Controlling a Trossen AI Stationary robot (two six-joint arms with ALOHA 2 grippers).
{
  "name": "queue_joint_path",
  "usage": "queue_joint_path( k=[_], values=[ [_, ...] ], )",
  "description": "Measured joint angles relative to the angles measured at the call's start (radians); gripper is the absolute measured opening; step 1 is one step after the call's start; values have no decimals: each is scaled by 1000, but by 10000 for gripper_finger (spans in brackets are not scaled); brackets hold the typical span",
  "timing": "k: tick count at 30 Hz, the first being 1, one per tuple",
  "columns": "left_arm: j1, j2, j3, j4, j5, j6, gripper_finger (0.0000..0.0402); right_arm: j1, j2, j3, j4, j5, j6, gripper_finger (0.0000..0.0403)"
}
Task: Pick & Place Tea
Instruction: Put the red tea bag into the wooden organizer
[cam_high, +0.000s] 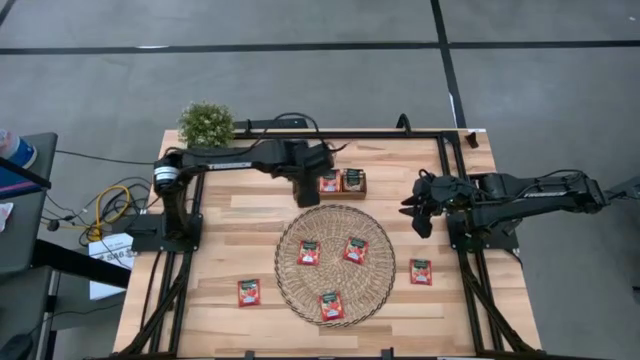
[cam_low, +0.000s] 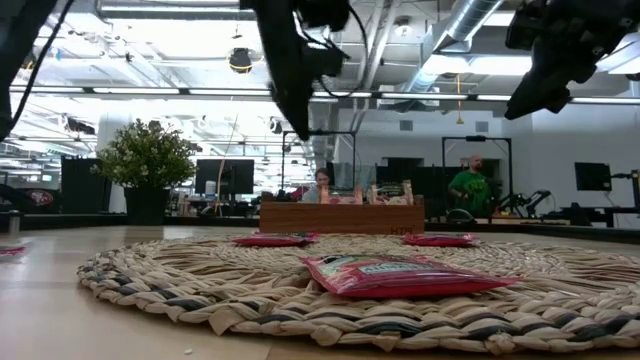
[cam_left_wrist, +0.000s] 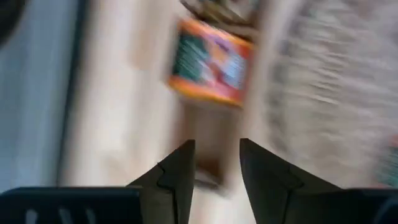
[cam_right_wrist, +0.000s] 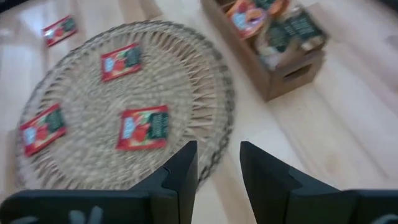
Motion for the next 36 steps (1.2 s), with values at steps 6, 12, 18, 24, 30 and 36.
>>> queue_joint_path(
  k=[6,12,18,24,30,36],
  values=[
    [-26,-24,0,-179,144,-278,115,1,1,0,0,-15,-35,113],
    [-115,-25,-81,-174,130,-394,115,1,1,0,-3,-104,-69,113],
    [-244,-42,-219,-169,130,-530,115,2,1,0,-29,-167,-70,113],
    [-397,-138,-337,-183,204,-713,115,1,1,0,-30,-168,-131,113],
    [-561,-175,-415,-187,269,-831,115,2,1,0,-28,-169,-135,113],
    [-663,-169,-446,-185,263,-948,115,2,1,0,-28,-169,-136,113]
  ],
)
